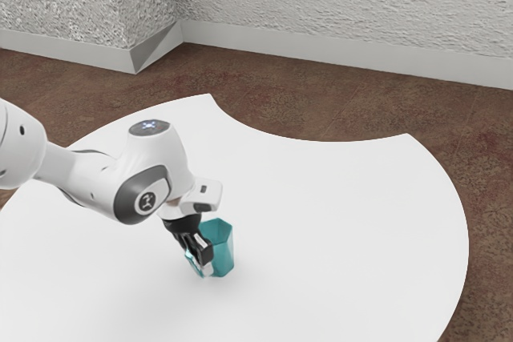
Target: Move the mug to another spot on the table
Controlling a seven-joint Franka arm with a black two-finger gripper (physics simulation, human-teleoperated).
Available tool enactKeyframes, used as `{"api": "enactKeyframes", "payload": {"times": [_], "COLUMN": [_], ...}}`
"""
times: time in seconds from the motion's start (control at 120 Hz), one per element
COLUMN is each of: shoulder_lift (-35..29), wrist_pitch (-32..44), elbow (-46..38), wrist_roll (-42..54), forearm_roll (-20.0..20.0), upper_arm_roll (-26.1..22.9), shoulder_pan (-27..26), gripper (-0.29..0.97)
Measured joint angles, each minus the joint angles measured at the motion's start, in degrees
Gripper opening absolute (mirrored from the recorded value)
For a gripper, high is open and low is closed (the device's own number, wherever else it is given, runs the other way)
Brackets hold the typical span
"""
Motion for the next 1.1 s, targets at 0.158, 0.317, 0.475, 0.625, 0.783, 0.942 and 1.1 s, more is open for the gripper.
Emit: {"api": "enactKeyframes", "payload": {"times": [0.158, 0.317, 0.475, 0.625, 0.783, 0.942, 1.1], "shoulder_lift": [-0.23, -0.96, -2.51, -3.46, -4.12, -4.40, -3.21], "wrist_pitch": [-0.35, -0.54, -0.86, -1.03, -1.07, -1.08, -1.07], "elbow": [-0.28, -0.27, -0.19, 0.02, 1.18, 3.39, 7.58], "wrist_roll": [-0.08, 0.02, 0.18, 0.27, 0.38, 0.53, 1.09], "forearm_roll": [-0.17, -0.33, 0.09, 0.59, 1.42, 2.42, 2.87], "upper_arm_roll": [0.06, 0.13, -0.63, -0.54, -0.33, 0.32, 0.76], "shoulder_pan": [-0.12, 0.06, 1.11, 0.94, 0.39, 0.93, 4.72], "gripper": [0.28, 0.28, 0.17, 0.14, 0.12, 0.12, 0.12]}}
